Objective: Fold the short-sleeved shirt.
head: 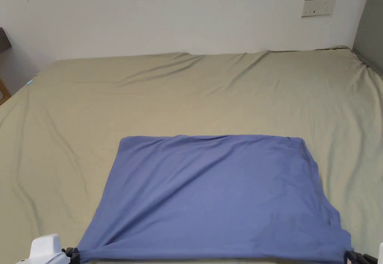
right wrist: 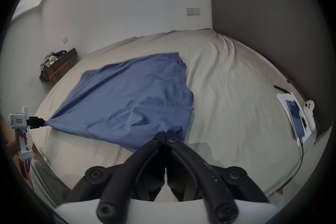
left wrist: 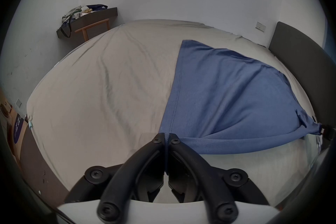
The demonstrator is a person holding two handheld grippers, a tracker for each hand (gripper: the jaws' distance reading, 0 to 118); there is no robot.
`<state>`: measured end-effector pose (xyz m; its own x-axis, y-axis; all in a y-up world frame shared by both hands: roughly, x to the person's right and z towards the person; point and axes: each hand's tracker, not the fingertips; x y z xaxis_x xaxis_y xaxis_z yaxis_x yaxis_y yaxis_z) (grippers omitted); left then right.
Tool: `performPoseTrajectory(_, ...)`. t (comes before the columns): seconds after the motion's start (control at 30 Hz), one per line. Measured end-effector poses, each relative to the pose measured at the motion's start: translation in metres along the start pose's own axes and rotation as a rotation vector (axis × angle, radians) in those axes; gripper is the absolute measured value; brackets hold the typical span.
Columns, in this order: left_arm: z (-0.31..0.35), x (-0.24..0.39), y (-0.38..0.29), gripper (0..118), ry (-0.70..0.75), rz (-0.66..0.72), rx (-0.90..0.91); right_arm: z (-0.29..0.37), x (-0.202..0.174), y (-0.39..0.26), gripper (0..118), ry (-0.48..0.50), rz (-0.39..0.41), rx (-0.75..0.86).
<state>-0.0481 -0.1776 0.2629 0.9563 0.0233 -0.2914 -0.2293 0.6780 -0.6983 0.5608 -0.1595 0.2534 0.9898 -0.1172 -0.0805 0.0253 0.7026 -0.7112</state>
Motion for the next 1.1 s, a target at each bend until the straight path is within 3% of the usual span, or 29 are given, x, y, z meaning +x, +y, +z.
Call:
performPoseTrajectory(0.1,-0.005,-0.002,-0.021,2,0.021,-0.011,-0.05,-0.006,0.005,-0.024,3,-0.03,-0.061,-0.105)
performPoseTrajectory(0.3,-0.019,0.003,-0.045,2,0.054,-0.042,-0.088,-0.05,0.011,-0.052,3,-0.067,-0.079,-0.283)
performPoseTrajectory(0.37,-0.019,0.003,-0.039,3,0.059,-0.025,-0.108,-0.046,0.006,-0.049,4,-0.079,-0.09,-0.233)
performPoseTrajectory(0.43,-0.013,0.002,-0.032,21,0.043,0.008,-0.128,-0.04,0.002,-0.038,25,-0.086,-0.085,-0.251)
performPoseTrajectory(0.47,-0.008,0.002,-0.027,44,0.031,0.054,-0.137,-0.033,-0.002,-0.034,43,-0.089,-0.062,-0.249)
performPoseTrajectory(0.5,-0.001,0.002,-0.02,79,0.011,0.096,-0.129,-0.024,-0.007,-0.026,62,-0.105,-0.026,-0.225)
performPoseTrajectory(0.53,0.011,0.005,-0.013,79,-0.023,0.124,-0.093,-0.016,-0.011,-0.017,67,-0.102,-0.004,-0.179)
performPoseTrajectory(0.57,0.023,0.008,-0.005,87,-0.058,0.136,-0.031,-0.005,-0.017,-0.005,67,-0.081,0.021,-0.11)
performPoseTrajectory(0.6,0.035,0.014,0.003,107,-0.069,0.144,0.025,0.007,-0.023,0.008,80,-0.074,0.035,-0.052)
performPoseTrajectory(0.63,0.05,0.022,0.014,117,-0.065,0.139,0.1,0.02,-0.031,0.023,89,-0.079,0.047,0.019)
performPoseTrajectory(0.67,0.066,0.03,0.026,118,-0.067,0.124,0.18,0.035,-0.039,0.038,94,-0.071,0.065,0.1)
performPoseTrajectory(0.8,0.121,0.06,0.068,118,-0.104,0.029,0.426,0.087,-0.068,0.086,95,-0.049,0.125,0.39)
performPoseTrajectory(0.87,0.145,0.074,0.079,118,-0.086,-0.009,0.564,0.104,-0.079,0.101,95,-0.024,0.148,0.484)
performPoseTrajectory(1.0,0.174,0.093,0.087,113,-0.041,-0.056,0.757,0.126,-0.101,0.11,94,-0.074,0.175,0.621)
performPoseTrajectory(1.03,0.179,0.096,0.086,104,-0.035,-0.061,0.795,0.129,-0.106,0.11,89,-0.091,0.193,0.64)
performPoseTrajectory(1.07,0.18,0.097,0.083,87,-0.033,-0.064,0.832,0.132,-0.11,0.108,79,-0.109,0.212,0.658)
performPoseTrajectory(1.1,0.182,0.098,0.081,50,-0.029,-0.07,0.853,0.134,-0.114,0.106,54,-0.125,0.221,0.673)
